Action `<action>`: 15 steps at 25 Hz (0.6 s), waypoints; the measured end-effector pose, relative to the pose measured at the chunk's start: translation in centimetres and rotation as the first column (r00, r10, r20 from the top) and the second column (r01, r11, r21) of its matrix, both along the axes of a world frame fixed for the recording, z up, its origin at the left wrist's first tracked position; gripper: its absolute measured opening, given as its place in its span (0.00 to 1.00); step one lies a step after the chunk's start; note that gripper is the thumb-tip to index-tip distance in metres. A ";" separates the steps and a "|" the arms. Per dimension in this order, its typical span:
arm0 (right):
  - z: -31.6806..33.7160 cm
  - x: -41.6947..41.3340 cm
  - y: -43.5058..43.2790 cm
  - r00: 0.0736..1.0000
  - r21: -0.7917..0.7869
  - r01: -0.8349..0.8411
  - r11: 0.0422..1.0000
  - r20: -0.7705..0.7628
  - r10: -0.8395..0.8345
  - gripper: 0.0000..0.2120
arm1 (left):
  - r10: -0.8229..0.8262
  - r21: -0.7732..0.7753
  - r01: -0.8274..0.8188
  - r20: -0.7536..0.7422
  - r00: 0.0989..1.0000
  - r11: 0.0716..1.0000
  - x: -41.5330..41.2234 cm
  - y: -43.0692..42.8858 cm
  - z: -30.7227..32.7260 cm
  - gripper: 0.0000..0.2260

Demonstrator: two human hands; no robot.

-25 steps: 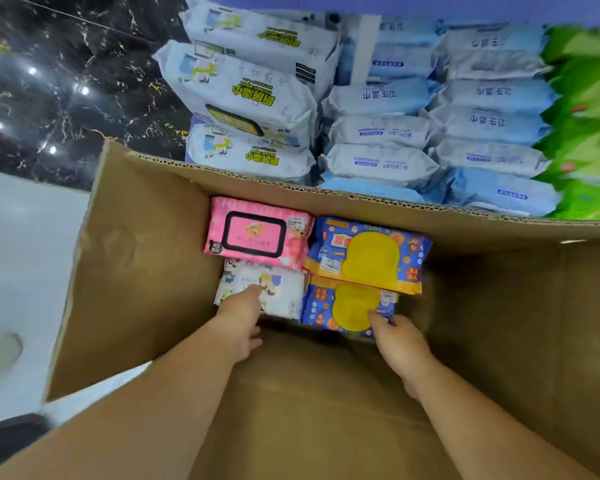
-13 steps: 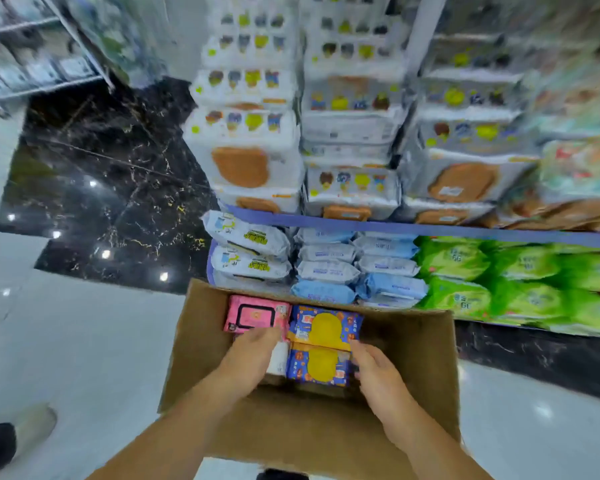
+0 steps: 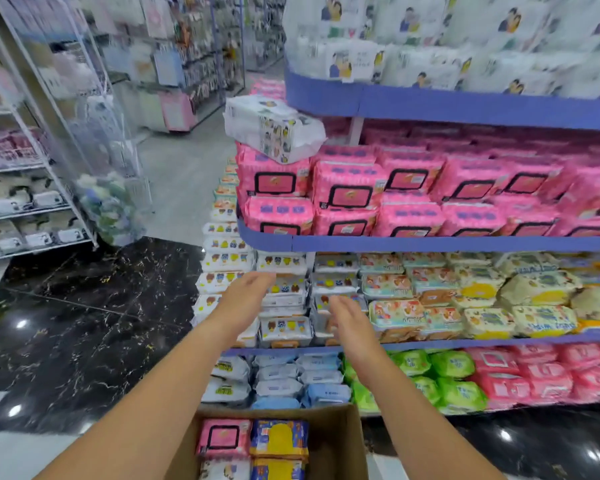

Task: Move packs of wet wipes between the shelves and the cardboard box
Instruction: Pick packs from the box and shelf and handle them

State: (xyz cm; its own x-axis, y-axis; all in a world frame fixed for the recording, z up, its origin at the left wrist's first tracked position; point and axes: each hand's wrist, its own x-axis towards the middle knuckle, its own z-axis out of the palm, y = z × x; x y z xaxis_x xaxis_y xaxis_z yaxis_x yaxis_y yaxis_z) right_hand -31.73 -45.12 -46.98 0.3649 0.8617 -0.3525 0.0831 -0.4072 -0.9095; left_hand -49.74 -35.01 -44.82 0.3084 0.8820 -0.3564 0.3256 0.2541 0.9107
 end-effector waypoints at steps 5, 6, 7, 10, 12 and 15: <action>6.7 5.3 3.2 0.999 0.120 0.000 0.993 0.052 -0.007 0.23 | -0.036 0.151 0.031 0.031 0.999 0.988 4.8 4.2 7.4 0.16; 7.8 6.6 4.5 0.997 0.143 -0.010 0.990 0.072 -0.001 0.23 | -0.021 0.174 0.015 0.033 0.999 0.985 5.8 5.6 8.8 0.17; 8.9 7.8 5.8 0.996 0.162 -0.027 0.986 0.088 0.013 0.23 | -0.002 0.195 -0.006 0.042 0.999 0.981 6.7 6.9 10.2 0.18; 11.6 12.0 11.0 0.992 0.217 -0.097 0.971 0.102 0.077 0.24 | 0.128 0.202 -0.141 0.076 0.989 0.969 9.7 11.8 14.4 0.14; 12.8 14.4 14.6 0.991 0.253 -0.102 0.962 0.107 0.077 0.25 | 0.305 0.099 -0.328 0.190 0.933 0.940 11.7 15.5 16.4 0.18; 13.0 17.9 18.8 0.990 0.278 -0.125 0.952 0.101 0.101 0.24 | 0.446 -0.118 -0.432 0.322 0.835 0.894 15.4 19.7 18.5 0.16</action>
State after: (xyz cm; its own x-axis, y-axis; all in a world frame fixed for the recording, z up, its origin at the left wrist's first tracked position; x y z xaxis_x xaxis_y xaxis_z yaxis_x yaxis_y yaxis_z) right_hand -13.87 -26.27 -34.00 0.2771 0.9589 -0.0607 0.1950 -0.1180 -0.9737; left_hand -34.29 -15.27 -26.31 -0.0023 0.9406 -0.3395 -0.1482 0.3354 0.9304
